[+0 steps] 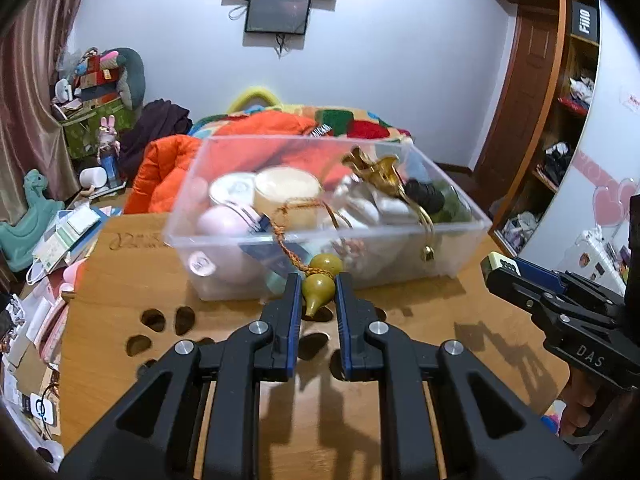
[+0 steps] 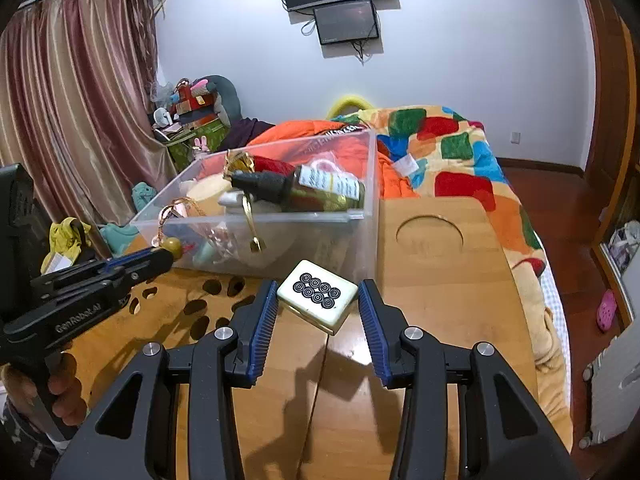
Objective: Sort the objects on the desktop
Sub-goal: 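Grasp the yellow gourd pendant with left while right lifts the dotted tile, then carry the gourd pendant with left while right carries the tile over the box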
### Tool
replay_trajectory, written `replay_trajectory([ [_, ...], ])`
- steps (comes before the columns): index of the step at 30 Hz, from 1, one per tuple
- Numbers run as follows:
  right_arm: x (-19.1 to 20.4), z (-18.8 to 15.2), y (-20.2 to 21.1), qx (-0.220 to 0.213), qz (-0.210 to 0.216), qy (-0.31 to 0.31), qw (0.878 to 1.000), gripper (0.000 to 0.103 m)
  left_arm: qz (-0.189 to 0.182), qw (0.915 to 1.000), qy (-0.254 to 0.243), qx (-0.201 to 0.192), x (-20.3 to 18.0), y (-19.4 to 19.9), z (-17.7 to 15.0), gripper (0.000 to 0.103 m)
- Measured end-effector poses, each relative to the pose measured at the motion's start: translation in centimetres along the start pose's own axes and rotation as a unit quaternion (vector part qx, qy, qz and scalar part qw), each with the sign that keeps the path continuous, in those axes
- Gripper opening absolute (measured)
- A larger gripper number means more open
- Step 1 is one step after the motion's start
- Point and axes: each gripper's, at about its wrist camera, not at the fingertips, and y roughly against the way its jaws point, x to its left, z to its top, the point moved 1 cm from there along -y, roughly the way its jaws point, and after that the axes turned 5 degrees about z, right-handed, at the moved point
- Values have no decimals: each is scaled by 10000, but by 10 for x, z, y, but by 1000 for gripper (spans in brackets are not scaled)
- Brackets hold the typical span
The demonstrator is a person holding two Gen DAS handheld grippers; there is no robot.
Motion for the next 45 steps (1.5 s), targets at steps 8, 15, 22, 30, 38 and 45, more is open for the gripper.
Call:
replay_trajectory([
  [8, 4, 23, 0, -157, -70, 186, 9997, 38, -6, 9997, 43, -241, 12, 8, 15, 16],
  [15, 5, 46, -7, -264, -95, 281, 9992, 38, -43, 9996, -17, -279, 14, -3, 28, 16],
  [22, -1, 69, -23, -331, -122, 259, 9990, 38, -137, 9997, -43, -173, 14, -22, 35, 16],
  [30, 2, 85, -54, -191, -113, 369, 9991, 38, -194, 9998, -98, -49, 10, -39, 35, 16],
  [38, 1, 86, -78, 26, -83, 384, 9992, 38, -210, 9993, -319, -31, 4, -43, 36, 16],
  [45, 4, 85, -78, 56, -164, 484, 9987, 38, -257, 9993, -275, -39, 4, -40, 37, 16],
])
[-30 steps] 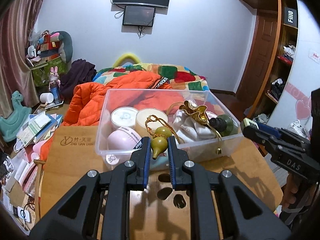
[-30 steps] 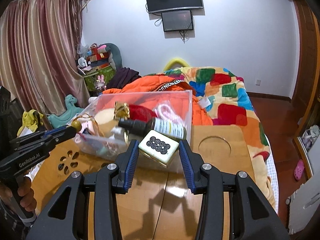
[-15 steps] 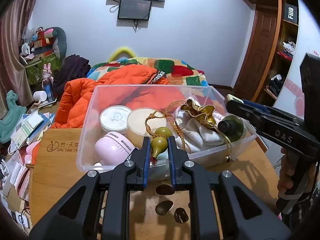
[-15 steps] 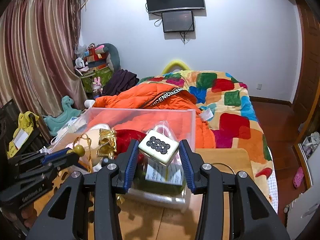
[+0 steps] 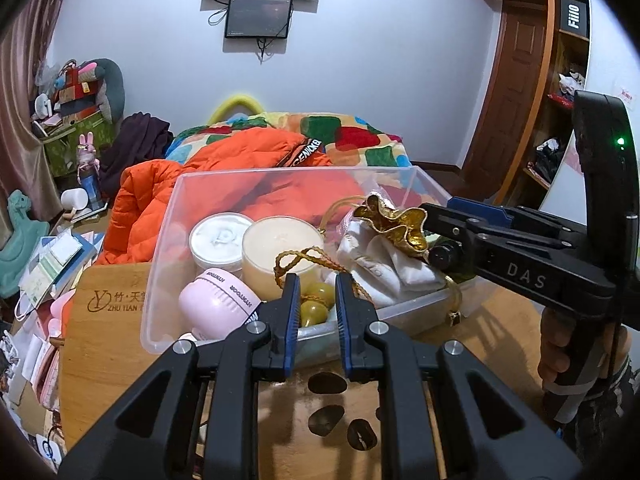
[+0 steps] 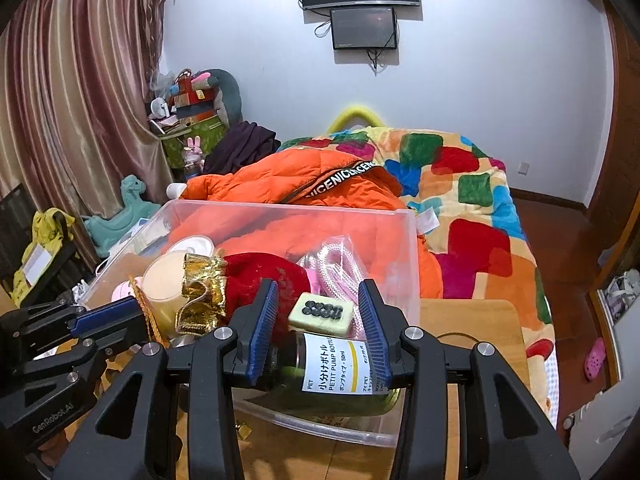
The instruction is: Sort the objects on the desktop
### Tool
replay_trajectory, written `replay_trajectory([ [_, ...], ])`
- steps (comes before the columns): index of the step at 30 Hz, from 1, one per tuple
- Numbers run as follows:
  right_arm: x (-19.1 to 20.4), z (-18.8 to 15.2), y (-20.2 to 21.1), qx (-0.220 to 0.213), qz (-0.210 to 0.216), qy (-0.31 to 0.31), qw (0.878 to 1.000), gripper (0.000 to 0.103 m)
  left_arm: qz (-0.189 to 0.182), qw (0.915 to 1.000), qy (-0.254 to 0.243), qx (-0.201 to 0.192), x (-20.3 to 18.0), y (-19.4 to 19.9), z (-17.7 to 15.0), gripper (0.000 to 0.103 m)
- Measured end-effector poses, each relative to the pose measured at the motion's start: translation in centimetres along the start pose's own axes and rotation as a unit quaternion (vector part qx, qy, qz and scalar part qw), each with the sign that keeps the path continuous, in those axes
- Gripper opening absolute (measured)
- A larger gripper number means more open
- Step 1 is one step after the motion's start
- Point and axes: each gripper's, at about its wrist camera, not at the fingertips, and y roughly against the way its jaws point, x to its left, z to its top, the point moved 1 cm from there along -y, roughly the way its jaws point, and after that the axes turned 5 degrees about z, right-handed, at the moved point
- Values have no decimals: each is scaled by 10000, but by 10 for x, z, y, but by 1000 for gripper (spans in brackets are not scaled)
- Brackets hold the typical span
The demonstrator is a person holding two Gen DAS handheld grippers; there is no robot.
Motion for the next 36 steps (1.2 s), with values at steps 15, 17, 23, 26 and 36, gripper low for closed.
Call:
replay_trajectory([
  [15, 9, -2, 39, -282, -10, -46, 9996, 64, 88, 9998, -57, -189, -3, 32, -6, 37],
  [17, 12, -4, 47, -340, -22, -50, 9994, 67, 112, 9997, -72, -214, -3, 37, -8, 42],
  [23, 24, -11, 68, -470, -193, 100, 9987, 75, 303, 9983, -78, -485, -2, 66, -12, 69],
  [26, 31, -15, 85, -679, -298, 143, 9971, 83, 421, 9972, -105, -607, -4, 78, -14, 84],
  [36, 45, -43, 116, -841, -382, 31, 9957, 102, 554, 9954, 20, -777, -5, 106, -23, 97],
])
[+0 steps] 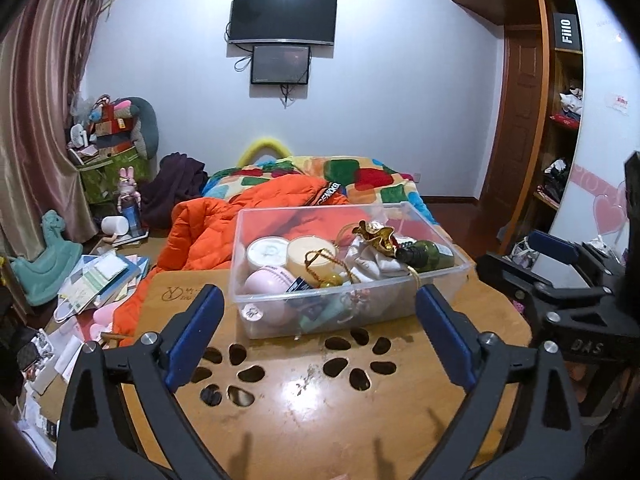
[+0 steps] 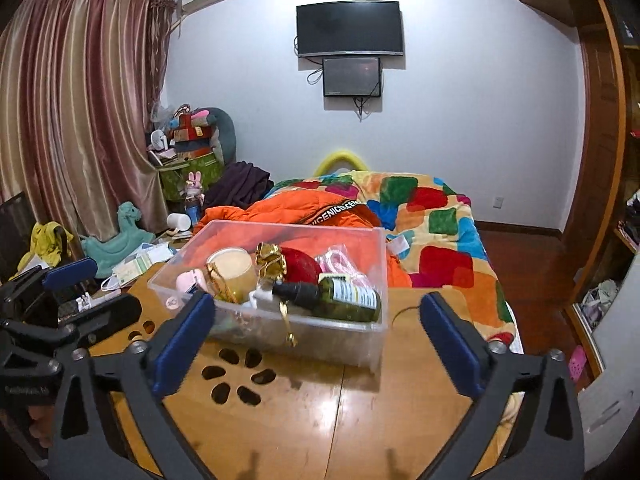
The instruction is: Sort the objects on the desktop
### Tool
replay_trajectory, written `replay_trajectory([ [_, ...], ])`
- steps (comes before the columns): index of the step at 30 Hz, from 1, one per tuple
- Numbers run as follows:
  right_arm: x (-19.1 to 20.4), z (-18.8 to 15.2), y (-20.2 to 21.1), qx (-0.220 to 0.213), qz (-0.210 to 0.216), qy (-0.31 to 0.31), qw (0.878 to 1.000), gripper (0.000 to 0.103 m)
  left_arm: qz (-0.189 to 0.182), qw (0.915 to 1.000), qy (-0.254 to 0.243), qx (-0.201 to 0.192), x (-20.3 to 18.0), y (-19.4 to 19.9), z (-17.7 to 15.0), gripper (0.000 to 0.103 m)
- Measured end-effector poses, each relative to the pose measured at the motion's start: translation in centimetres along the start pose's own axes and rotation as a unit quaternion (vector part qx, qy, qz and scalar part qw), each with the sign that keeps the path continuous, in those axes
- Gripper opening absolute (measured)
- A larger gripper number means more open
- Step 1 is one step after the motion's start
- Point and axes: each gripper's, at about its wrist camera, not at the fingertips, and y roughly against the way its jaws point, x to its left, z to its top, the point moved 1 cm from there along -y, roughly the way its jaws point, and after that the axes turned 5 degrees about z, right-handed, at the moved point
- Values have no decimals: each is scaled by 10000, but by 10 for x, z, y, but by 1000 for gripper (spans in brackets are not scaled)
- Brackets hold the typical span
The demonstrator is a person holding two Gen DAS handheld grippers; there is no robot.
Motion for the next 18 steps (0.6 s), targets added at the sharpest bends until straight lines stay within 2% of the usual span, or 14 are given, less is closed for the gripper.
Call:
replay_trajectory([
  [10, -8, -38, 16, 139, -115, -460, 9988, 102, 9, 10000, -26, 28, -7, 13, -18, 98],
  [18, -3, -54, 14, 314, -216, -263, 9989, 102, 140, 9997, 115, 143, -10, 11, -24, 98],
])
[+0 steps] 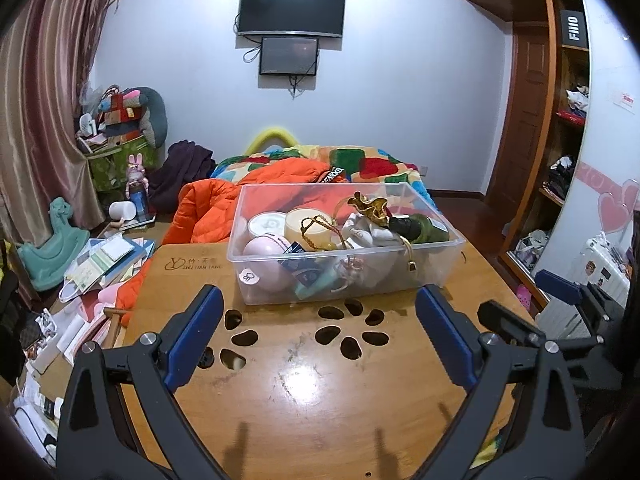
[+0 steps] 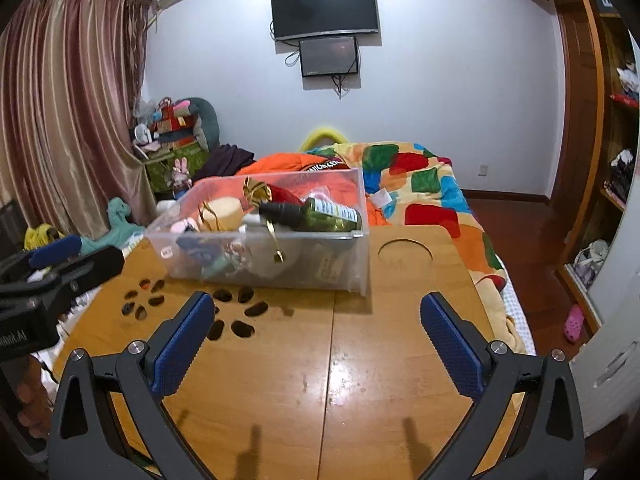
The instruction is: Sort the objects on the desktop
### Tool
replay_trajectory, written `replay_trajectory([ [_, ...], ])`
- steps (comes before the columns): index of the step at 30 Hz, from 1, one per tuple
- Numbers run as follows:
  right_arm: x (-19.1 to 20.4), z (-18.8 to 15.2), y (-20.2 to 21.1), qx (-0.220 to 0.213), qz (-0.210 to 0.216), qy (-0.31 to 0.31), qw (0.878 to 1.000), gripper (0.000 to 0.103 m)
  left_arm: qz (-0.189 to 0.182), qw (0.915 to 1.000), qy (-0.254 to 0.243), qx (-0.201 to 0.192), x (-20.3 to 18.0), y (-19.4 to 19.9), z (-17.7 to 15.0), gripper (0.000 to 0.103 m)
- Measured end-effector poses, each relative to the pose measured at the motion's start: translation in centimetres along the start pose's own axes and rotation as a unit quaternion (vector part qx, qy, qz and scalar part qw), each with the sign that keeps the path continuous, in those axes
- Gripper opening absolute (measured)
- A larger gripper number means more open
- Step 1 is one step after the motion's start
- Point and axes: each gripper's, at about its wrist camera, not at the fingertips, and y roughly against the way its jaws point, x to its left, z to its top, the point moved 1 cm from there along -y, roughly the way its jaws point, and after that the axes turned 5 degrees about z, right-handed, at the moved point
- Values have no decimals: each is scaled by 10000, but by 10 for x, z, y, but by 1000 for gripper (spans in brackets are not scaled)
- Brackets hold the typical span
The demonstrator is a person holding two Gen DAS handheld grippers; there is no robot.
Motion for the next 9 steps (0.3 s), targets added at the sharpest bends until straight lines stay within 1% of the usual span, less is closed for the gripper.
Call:
replay_trajectory([
  [6, -2, -2, -2, 27, 43, -30, 10000, 102, -17, 9998, -48, -185, -4, 6, -1, 98],
  [9, -2, -2, -2, 41, 52, -84, 9999, 102, -110, 9999, -27, -106, -3, 4, 0, 98],
])
